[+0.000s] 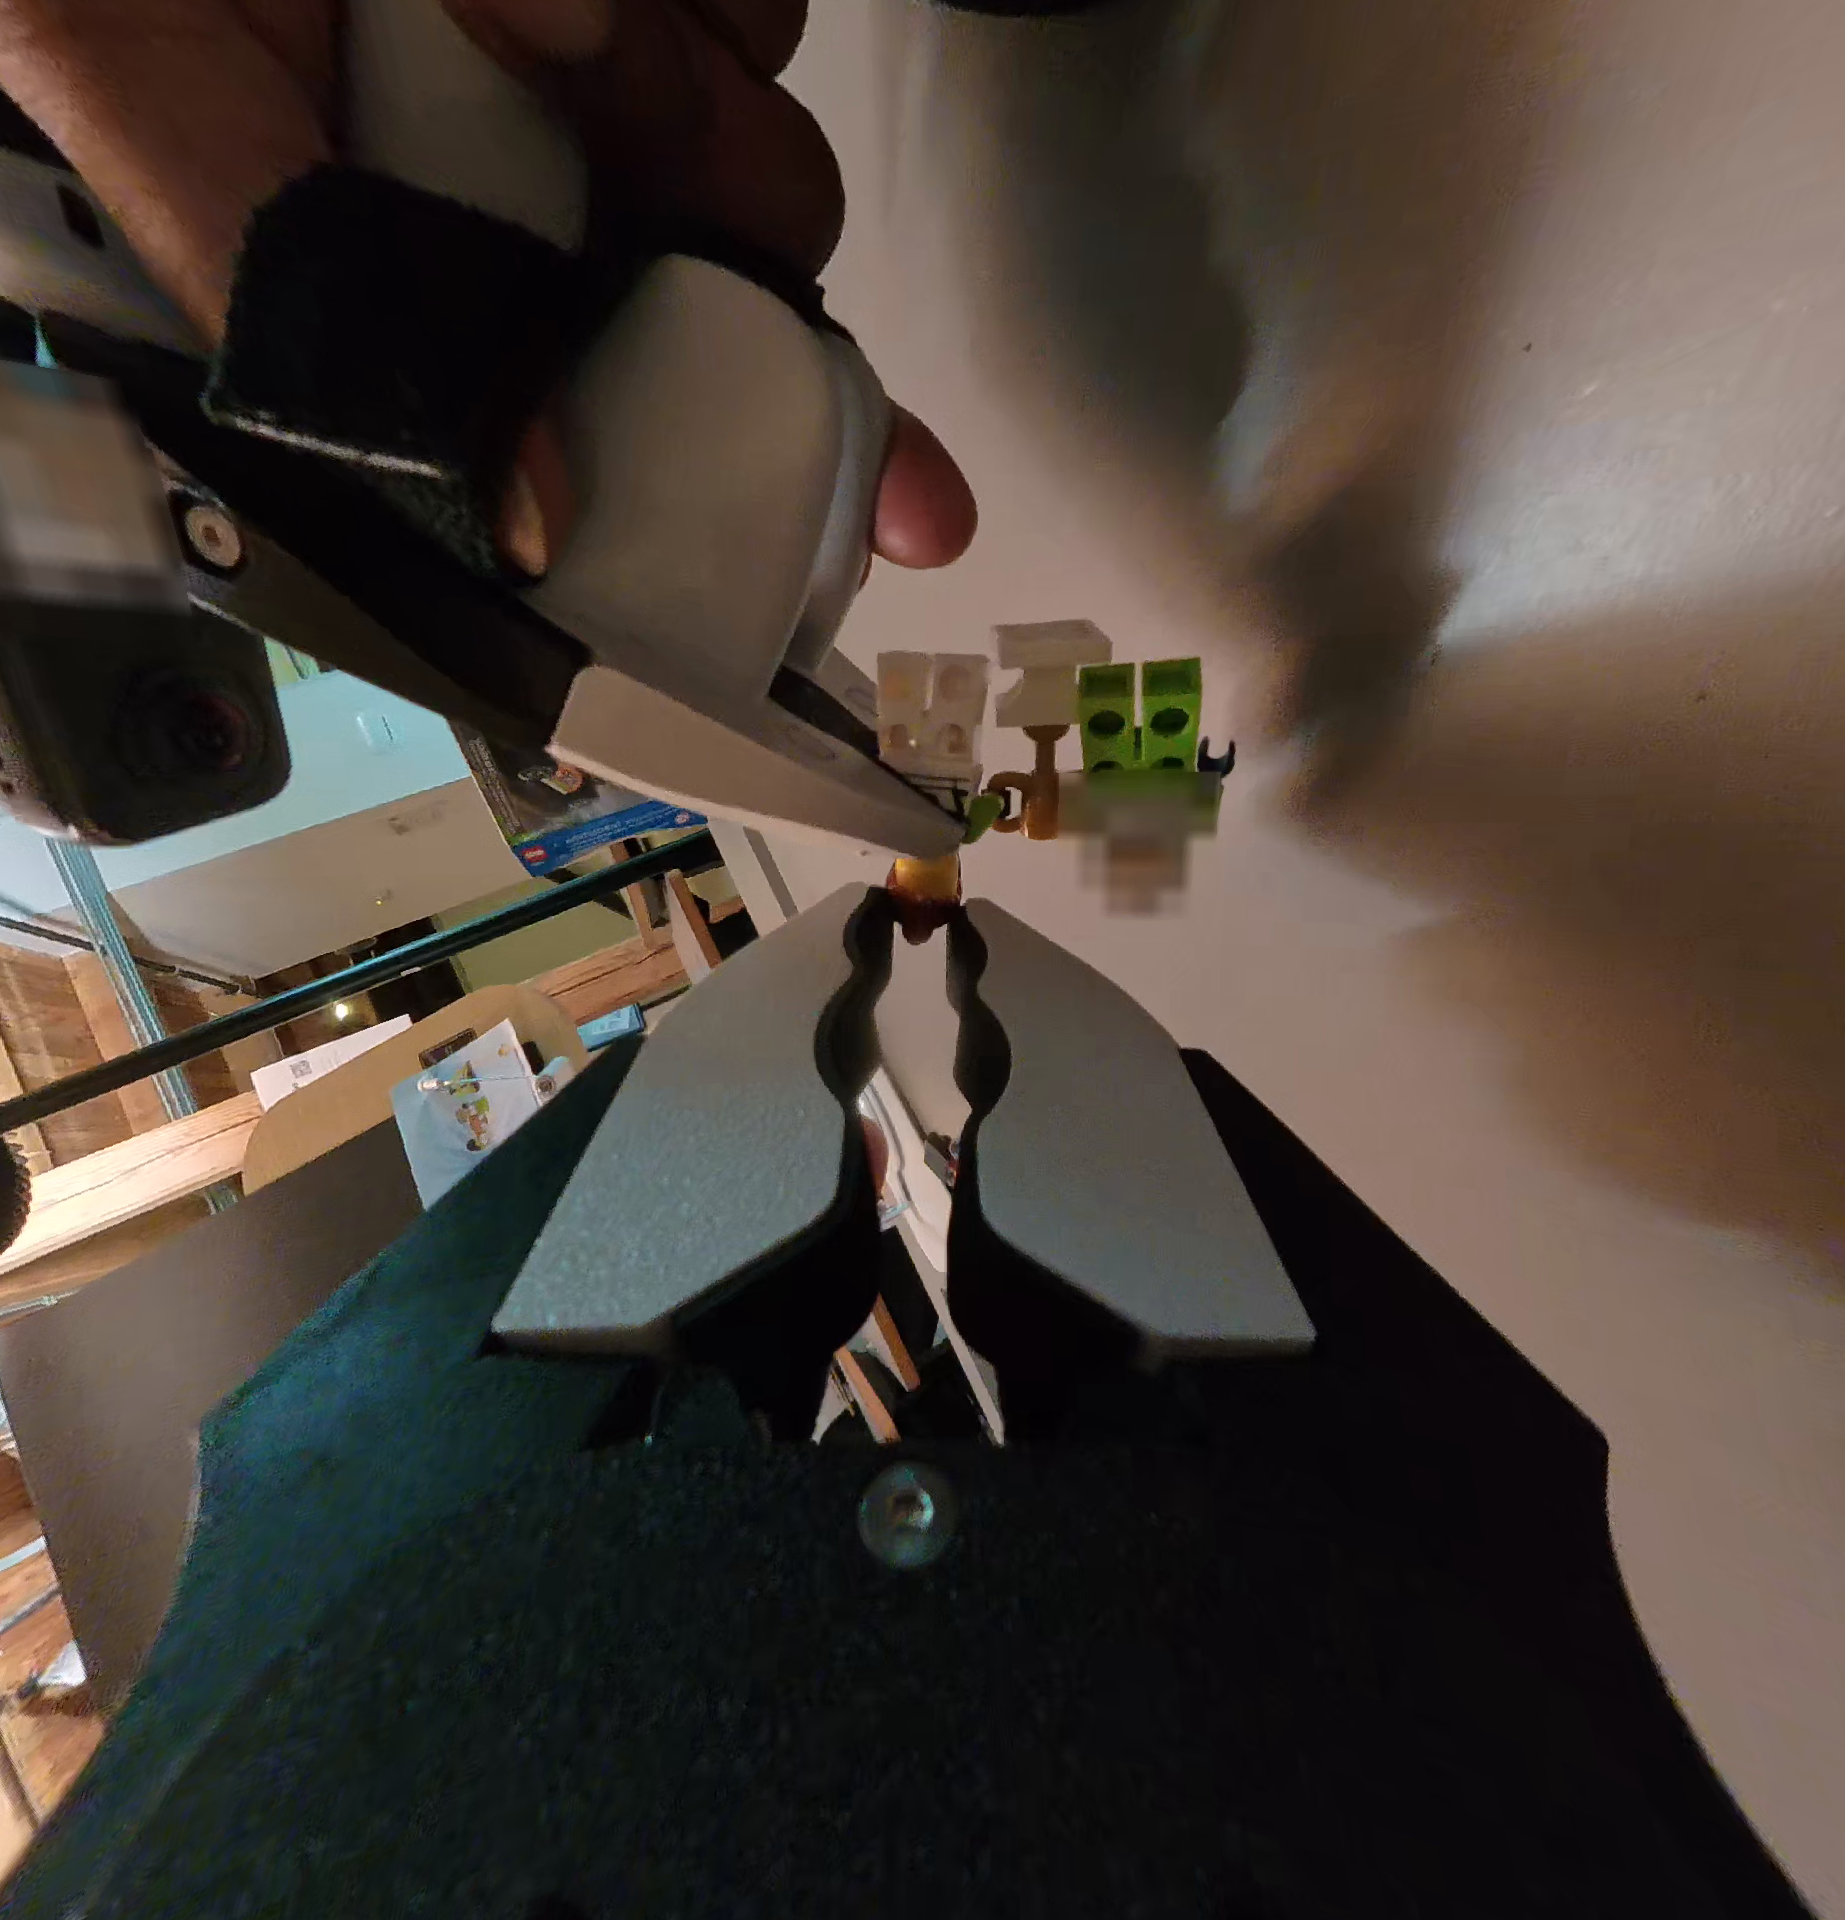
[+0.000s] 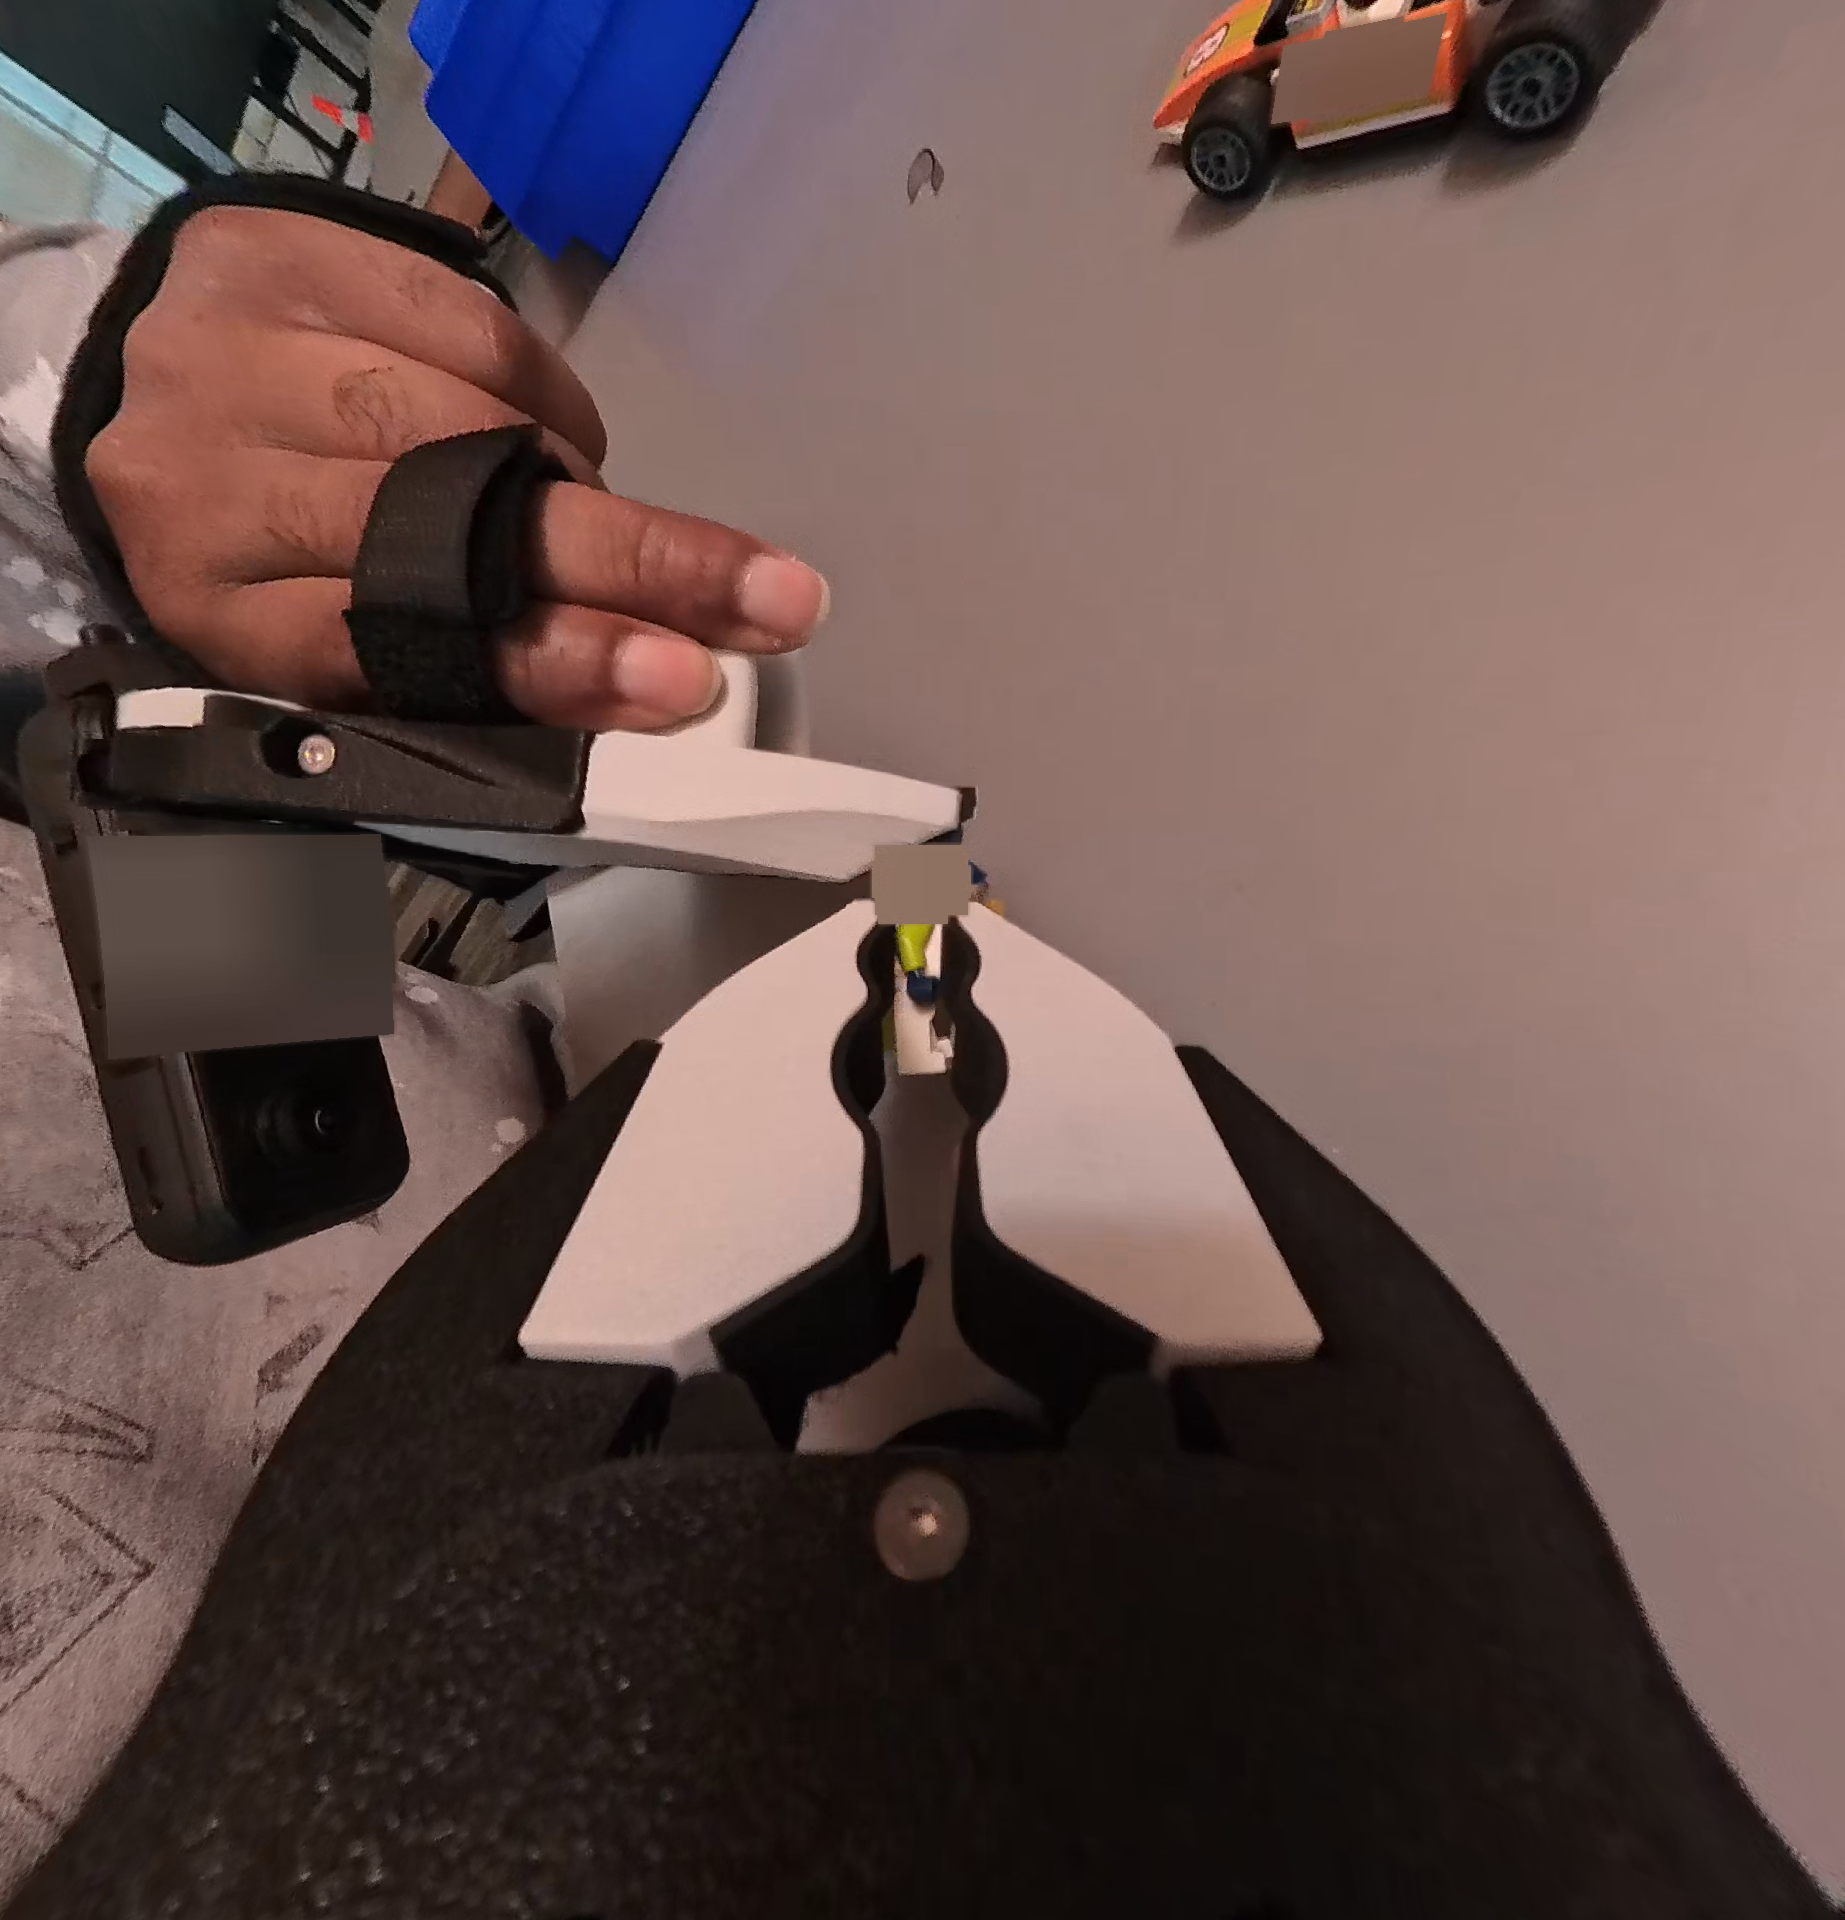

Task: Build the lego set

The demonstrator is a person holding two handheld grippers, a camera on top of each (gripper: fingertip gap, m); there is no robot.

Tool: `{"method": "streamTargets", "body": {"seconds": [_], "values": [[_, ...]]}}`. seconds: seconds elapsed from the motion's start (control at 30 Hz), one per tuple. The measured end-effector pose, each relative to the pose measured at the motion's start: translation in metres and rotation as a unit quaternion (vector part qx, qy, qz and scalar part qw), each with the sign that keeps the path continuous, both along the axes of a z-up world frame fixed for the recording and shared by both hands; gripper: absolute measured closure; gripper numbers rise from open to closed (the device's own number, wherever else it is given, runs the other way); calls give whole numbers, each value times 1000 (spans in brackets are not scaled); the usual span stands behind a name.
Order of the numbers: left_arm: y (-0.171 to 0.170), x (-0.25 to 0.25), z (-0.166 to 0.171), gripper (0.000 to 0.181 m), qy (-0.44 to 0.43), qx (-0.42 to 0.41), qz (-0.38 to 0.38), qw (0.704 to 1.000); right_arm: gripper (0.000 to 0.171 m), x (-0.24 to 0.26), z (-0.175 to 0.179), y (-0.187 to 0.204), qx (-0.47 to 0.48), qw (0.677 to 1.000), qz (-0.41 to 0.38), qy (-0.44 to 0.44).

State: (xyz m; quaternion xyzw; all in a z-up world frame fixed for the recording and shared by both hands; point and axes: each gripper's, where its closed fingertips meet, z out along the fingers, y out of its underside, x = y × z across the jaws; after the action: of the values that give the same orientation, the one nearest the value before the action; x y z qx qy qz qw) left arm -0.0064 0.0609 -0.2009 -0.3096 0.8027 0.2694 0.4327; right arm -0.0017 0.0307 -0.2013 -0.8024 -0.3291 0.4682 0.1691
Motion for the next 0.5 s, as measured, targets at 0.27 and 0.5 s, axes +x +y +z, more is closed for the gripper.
{"method": "streamTargets", "body": {"seconds": [0.27,0.5], "values": [[-6,4,-5,172,21,5,-17,1000,165,-2,-8,-3,4,1000,10,-13],[-5,7,-1,170,26,8,-29,999,164,2,-6,-1,47,999,13,-19]]}}
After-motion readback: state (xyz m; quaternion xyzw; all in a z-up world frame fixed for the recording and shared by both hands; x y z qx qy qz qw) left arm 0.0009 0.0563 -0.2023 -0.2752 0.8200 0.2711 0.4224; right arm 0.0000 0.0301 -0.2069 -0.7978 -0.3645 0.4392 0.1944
